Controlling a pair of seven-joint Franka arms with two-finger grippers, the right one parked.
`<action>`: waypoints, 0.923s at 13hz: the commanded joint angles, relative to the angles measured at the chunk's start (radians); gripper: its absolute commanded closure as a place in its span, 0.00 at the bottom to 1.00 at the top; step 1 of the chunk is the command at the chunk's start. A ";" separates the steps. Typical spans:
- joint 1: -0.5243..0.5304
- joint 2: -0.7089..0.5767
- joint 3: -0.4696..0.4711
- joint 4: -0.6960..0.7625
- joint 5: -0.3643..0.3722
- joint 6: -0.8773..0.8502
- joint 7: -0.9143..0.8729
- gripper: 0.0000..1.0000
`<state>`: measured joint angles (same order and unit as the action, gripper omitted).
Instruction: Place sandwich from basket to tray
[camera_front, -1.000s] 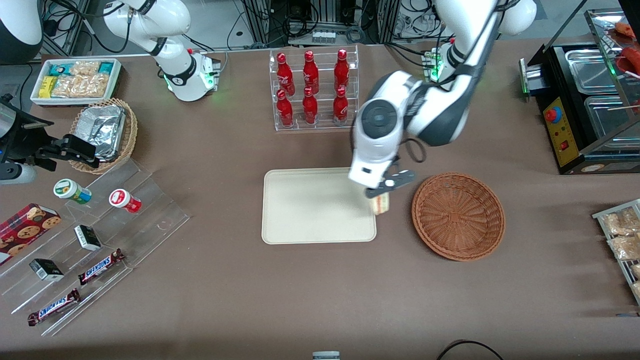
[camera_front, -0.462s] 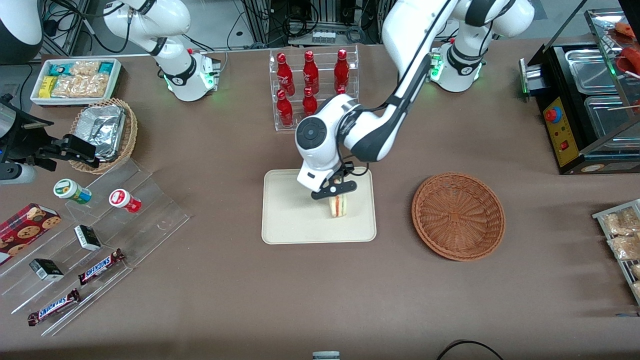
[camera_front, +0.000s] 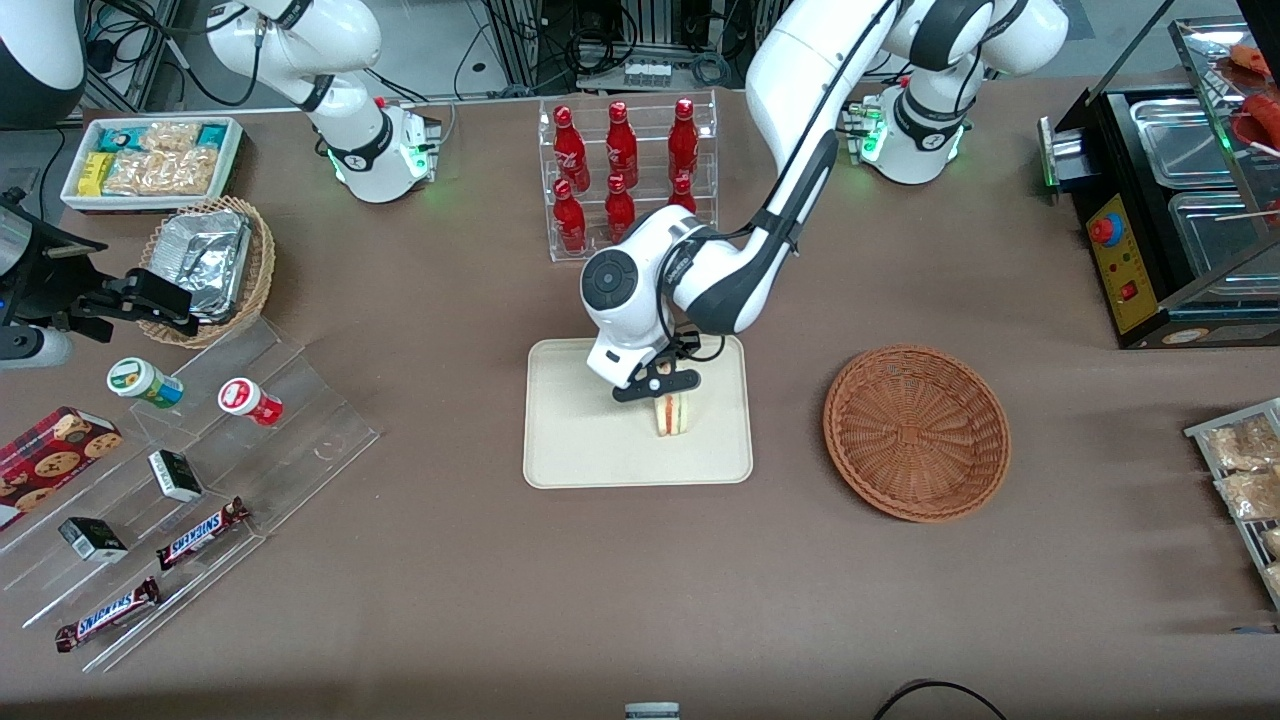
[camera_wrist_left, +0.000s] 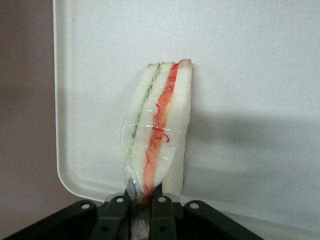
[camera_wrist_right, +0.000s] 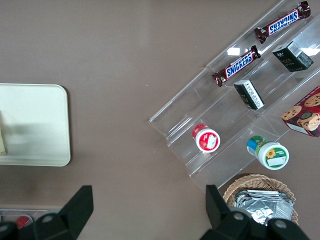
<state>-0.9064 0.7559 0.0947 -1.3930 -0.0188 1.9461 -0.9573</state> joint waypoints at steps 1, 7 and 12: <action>-0.014 0.020 0.019 0.035 0.013 -0.007 0.025 0.01; 0.020 -0.117 0.040 0.040 0.007 -0.097 0.006 0.00; 0.147 -0.353 0.043 0.031 0.007 -0.387 0.028 0.00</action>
<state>-0.8060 0.5063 0.1452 -1.3200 -0.0182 1.6487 -0.9416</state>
